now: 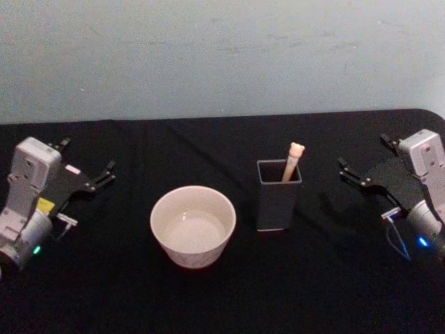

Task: Pick up the stirring spoon with one hand, stir inside the cup, then place it back in its original position.

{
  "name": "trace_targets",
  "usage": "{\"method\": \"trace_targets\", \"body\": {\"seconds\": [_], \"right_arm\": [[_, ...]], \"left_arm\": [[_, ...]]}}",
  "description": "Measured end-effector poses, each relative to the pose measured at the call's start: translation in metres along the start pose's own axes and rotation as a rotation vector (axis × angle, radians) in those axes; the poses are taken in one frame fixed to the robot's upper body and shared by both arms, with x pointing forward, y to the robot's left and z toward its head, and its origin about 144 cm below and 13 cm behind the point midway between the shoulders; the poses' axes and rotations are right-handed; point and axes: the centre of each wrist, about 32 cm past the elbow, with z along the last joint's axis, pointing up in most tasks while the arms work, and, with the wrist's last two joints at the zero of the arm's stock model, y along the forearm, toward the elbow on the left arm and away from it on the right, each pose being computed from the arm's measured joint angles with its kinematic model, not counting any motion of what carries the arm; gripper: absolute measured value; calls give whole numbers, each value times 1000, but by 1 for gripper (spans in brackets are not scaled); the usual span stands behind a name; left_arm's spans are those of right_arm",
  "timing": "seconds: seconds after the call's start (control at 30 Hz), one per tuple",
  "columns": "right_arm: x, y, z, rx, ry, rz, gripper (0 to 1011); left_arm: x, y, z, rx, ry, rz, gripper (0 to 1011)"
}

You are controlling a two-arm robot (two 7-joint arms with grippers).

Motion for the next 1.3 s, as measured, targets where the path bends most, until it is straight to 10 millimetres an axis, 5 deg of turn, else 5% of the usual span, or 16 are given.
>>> {"method": "trace_targets", "body": {"seconds": [1.3], "right_arm": [[1, 0, 0, 1, 2, 0, 1002]], "left_arm": [[0, 0, 0, 0, 0, 0, 1002]]}}
